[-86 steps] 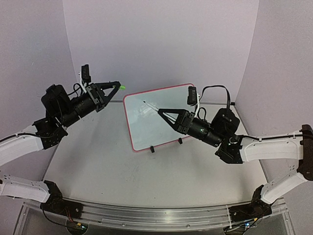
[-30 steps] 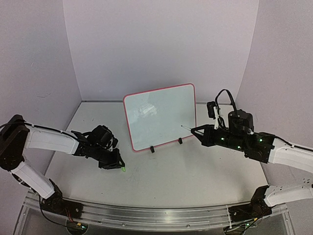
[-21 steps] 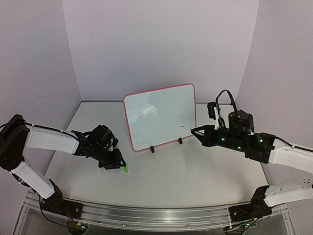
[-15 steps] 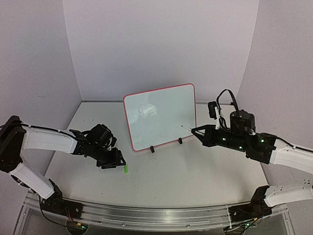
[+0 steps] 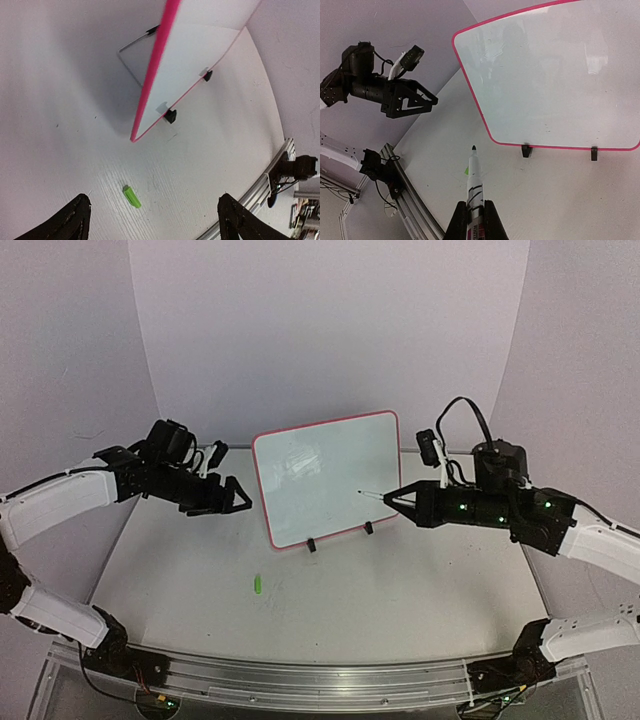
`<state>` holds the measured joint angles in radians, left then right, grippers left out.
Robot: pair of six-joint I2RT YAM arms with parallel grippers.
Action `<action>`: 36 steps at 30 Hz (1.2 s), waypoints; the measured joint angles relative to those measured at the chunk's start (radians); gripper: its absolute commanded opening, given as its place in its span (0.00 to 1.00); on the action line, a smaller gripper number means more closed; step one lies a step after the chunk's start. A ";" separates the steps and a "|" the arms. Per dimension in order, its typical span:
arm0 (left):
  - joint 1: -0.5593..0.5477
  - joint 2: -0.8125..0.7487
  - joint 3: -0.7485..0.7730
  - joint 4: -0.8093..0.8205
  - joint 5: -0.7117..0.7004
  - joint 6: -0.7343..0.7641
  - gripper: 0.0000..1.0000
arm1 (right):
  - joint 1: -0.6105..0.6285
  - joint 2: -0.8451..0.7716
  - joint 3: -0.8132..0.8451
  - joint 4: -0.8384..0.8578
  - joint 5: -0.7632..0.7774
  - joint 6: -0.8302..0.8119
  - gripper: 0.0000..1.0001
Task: Write a sentence on the whiteboard
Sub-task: Hold the whiteboard at the center of the board.
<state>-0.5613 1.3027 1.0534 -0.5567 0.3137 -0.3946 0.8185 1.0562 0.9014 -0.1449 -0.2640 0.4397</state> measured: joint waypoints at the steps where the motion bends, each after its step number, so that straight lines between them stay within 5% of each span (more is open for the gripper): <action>1: 0.006 0.008 0.027 0.003 0.025 0.033 0.88 | 0.000 0.020 0.021 0.000 -0.013 -0.008 0.00; 9: 0.092 0.150 0.127 0.060 0.189 0.185 0.87 | -0.102 0.190 0.142 0.025 -0.201 -0.048 0.00; 23: 0.201 0.356 0.264 0.138 0.379 0.376 0.56 | -0.273 0.430 0.291 0.093 -0.632 -0.084 0.00; 36: 0.200 0.408 0.302 0.220 0.535 0.423 0.25 | -0.275 0.476 0.322 0.116 -0.679 -0.066 0.00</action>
<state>-0.3611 1.7103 1.3556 -0.3371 0.8490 0.0286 0.5438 1.5324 1.2232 -0.0286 -0.9434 0.3741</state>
